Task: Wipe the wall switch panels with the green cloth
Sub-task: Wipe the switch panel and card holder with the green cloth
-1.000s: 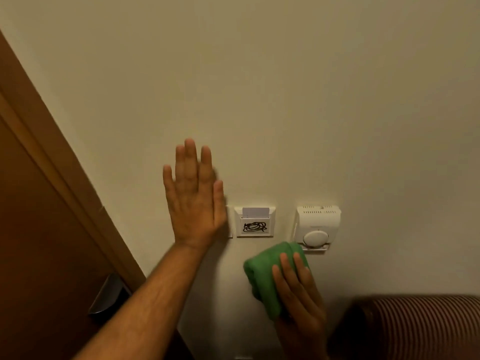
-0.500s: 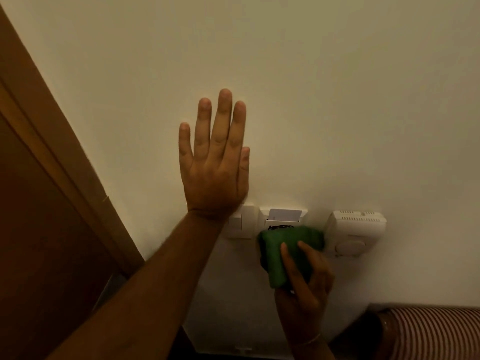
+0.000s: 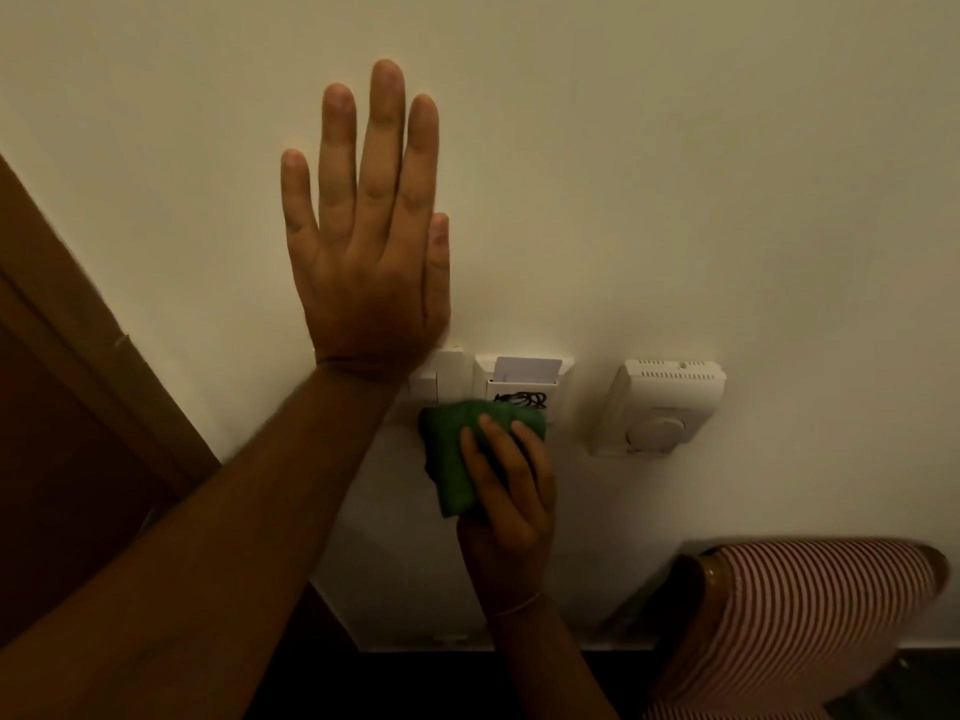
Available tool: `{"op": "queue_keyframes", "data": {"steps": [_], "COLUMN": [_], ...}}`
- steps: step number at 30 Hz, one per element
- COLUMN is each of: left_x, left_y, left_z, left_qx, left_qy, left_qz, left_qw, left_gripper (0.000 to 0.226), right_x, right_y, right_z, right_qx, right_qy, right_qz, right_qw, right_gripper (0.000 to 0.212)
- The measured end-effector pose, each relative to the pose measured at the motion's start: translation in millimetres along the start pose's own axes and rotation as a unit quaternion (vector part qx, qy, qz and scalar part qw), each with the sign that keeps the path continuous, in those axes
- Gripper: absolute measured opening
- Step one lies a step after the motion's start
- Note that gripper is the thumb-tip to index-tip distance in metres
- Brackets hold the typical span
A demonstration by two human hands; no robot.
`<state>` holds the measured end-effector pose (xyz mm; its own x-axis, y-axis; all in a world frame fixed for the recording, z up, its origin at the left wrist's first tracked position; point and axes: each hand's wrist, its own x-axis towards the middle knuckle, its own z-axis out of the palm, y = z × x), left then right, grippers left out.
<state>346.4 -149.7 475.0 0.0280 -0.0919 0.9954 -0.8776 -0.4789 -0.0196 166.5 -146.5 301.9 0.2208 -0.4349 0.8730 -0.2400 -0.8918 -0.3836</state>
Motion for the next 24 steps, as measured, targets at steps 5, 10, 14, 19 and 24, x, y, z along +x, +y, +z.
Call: {"op": "queue_keyframes", "data": {"steps": [5, 10, 14, 19, 24], "left_x": [0.5, 0.8, 1.0, -1.0, -1.4], "left_y": [-0.1, 0.9, 0.3, 2.6, 1.9], "left_z": [2.3, 4.8, 3.2, 2.5, 4.0], "left_qx": [0.017, 0.024, 0.032, 0.034, 0.039], "left_qy": [0.013, 0.024, 0.026, 0.032, 0.037], "left_qz": [0.004, 0.003, 0.002, -0.005, -0.007], "left_qw": [1.000, 0.999, 0.999, 0.999, 0.999], "left_gripper": [0.058, 0.058, 0.058, 0.054, 0.054], "right_x": [-1.7, -4.2, -2.0, -6.2, -4.1], "right_y": [17.5, -8.5, -2.5, 25.4, -1.1], "right_z": [-15.2, 9.1, 3.8, -19.4, 2.5], "right_qx": [0.005, -0.004, -0.015, -0.009, 0.009], "right_qy": [0.051, 0.014, -0.011, 0.075, 0.044], "right_qz": [0.060, 0.039, 0.006, 0.091, 0.069], "right_qw": [0.997, 0.999, 1.000, 0.993, 0.997], "right_gripper": [0.053, 0.030, 0.025, 0.037, 0.031]}}
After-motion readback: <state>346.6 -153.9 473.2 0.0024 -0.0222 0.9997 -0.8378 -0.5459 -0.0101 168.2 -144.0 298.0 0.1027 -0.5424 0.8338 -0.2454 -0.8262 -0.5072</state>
